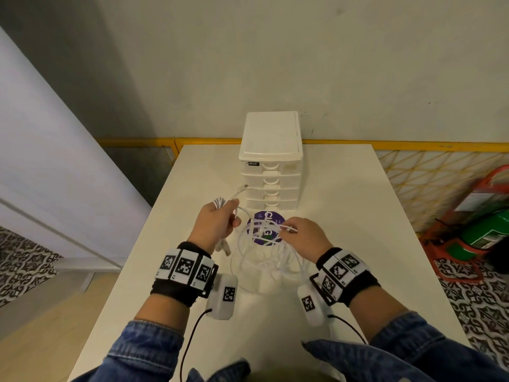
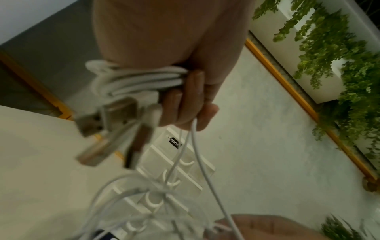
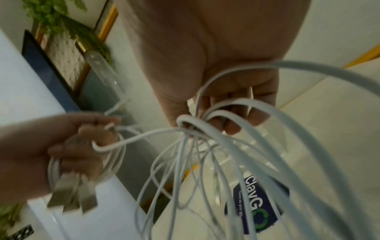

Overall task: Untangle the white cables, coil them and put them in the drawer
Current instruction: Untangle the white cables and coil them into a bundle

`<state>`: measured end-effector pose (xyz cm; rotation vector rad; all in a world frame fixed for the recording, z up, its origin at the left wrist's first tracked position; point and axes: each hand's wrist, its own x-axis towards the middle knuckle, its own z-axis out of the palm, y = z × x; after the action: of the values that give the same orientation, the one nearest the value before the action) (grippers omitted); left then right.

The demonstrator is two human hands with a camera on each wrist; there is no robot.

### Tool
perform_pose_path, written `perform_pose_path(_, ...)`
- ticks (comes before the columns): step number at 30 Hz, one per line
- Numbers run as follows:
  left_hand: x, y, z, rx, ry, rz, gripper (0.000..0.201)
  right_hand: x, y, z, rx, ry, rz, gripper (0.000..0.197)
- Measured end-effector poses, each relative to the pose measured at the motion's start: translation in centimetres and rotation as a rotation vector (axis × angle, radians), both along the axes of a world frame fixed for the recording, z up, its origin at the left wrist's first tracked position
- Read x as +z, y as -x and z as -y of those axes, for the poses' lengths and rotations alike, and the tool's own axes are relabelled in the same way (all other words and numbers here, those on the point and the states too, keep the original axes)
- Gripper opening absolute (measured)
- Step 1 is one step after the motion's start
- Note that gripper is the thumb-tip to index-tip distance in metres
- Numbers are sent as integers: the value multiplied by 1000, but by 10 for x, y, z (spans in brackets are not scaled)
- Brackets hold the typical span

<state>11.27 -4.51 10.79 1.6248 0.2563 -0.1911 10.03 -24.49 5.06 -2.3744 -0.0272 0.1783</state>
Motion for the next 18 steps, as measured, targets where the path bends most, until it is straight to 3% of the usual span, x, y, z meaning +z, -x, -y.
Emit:
perform_pose_path(5,-21,-3,-2,-5,-161,-22,33,7,1,3,-68,-139,218,18)
perform_pose_path(9,-36,-7,-4,27,-260,-51,32,22,2,-2,-165,-456,261,14)
perform_pose_path(14,-54,-11,-34,169,-379,-125,30,33,-4,17,-515,-813,335,12)
perform_pose_path(18,-57,-13,-54,286,-353,-128,31,11,-17,50,-866,-884,304,9)
